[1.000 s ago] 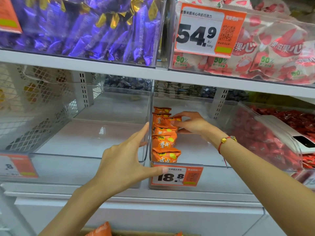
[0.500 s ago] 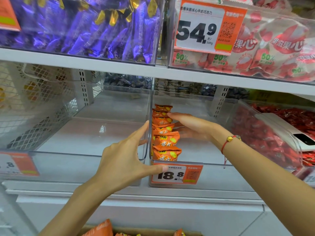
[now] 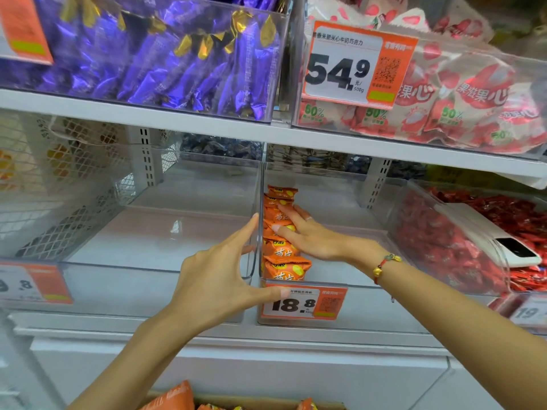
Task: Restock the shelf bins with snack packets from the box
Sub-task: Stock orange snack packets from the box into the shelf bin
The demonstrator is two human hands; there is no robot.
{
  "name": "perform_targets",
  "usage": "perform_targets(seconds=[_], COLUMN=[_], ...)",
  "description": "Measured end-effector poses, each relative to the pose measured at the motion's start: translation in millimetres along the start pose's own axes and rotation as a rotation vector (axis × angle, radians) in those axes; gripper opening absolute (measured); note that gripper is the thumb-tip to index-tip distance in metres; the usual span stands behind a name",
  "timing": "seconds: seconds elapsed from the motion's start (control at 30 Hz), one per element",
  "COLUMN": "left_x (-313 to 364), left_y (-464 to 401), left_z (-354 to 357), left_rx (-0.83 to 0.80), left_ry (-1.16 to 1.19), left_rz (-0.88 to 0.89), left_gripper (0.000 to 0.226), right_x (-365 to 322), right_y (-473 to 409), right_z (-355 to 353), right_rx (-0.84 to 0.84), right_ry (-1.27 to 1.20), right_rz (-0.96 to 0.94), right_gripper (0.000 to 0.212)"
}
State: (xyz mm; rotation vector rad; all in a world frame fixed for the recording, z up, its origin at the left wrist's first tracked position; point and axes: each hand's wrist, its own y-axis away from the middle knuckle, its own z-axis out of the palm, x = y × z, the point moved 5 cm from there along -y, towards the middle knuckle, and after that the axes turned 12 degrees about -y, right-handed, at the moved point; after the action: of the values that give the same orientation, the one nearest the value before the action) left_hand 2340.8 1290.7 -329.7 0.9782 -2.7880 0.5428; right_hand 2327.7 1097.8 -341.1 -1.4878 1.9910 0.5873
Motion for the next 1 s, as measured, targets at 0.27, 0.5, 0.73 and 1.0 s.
perform_targets(seconds=[0.27, 0.5, 0.73, 1.0], left_x=[-3, -3, 3, -2], left_y=[-2, -2, 10, 84], left_z=[3, 3, -5, -3], left_rx=[0.001, 0.001, 0.058, 0.512], left_ry=[0.007, 0.012, 0.074, 0.185], left_rz=[-0.005, -0.001, 0.019, 0.116], left_gripper=[0.121, 0.119, 0.109, 0.041], right_x=[2, 4, -16, -41], right_y=[-14, -15, 44, 184], right_z=[1, 3, -23, 21], right_rx=[0.085, 0.029, 0.263, 0.390], right_ry=[-0.135, -0.188, 0.114, 0.120], right_rz=[-0.005, 0.004, -0.093, -0.394], right_gripper=[0.059, 0.060, 0.056, 0.021])
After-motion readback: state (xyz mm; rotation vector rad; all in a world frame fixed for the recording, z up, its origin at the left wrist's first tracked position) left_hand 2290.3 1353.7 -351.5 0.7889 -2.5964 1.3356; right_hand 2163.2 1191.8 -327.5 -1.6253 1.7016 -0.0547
